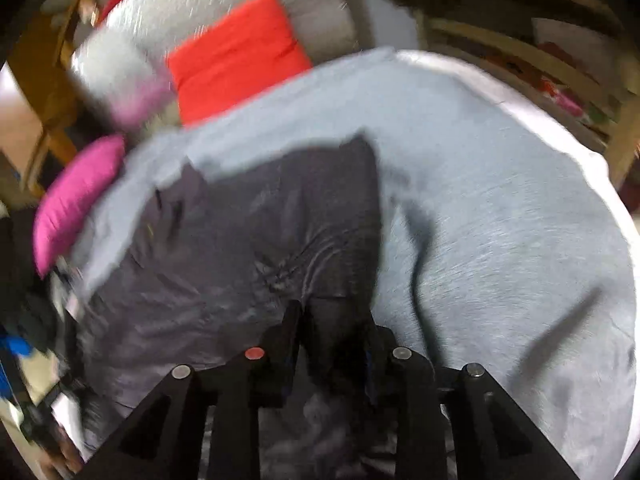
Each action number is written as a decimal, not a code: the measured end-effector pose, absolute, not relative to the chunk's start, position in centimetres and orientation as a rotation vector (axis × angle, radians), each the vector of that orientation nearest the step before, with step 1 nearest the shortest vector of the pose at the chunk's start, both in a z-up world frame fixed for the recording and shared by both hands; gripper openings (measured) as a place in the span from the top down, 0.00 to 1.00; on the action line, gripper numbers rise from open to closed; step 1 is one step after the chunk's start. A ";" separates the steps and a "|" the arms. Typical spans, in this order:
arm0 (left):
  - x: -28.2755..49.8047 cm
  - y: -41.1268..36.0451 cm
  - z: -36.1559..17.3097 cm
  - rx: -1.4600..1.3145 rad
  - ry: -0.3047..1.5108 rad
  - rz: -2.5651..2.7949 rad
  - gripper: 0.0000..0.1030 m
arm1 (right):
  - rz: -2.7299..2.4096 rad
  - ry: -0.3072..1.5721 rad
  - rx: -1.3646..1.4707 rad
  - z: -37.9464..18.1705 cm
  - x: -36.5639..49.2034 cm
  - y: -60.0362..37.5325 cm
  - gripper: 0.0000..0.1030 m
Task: Fold large clothes
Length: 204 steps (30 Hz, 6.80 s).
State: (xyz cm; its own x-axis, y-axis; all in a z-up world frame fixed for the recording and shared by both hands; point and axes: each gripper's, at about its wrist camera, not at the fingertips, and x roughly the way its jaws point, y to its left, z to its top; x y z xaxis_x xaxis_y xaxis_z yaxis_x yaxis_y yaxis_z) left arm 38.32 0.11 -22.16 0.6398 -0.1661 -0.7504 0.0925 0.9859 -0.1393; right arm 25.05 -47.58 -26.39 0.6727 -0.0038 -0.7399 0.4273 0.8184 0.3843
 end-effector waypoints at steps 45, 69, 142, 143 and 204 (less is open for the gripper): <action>36.4 -8.1 -12.3 -0.103 0.518 -0.402 0.92 | -0.183 0.518 0.650 -24.1 19.9 -46.7 0.19; 36.0 -0.2 -20.6 -0.373 0.808 -0.349 0.18 | 0.166 0.694 0.429 -22.1 22.1 -37.4 0.19; 34.5 0.7 -24.0 -0.035 0.908 -0.166 0.15 | -0.099 0.760 0.683 -26.7 17.6 -49.6 0.29; 34.0 1.0 -23.9 -0.034 0.900 -0.168 0.15 | -0.098 0.751 0.679 -26.7 16.8 -49.5 0.29; 41.5 -1.2 -24.9 -0.105 1.007 -0.250 0.24 | 0.079 0.864 0.777 -29.7 26.8 -49.1 0.28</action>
State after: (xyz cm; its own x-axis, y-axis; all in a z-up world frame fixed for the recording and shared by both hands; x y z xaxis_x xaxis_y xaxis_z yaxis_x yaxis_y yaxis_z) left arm 41.53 -1.22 -24.90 0.5091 -0.2552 -0.8220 0.1591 0.9665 -0.2015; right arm 26.76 -49.14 -29.69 0.6645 0.3615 -0.6541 0.2369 0.7282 0.6431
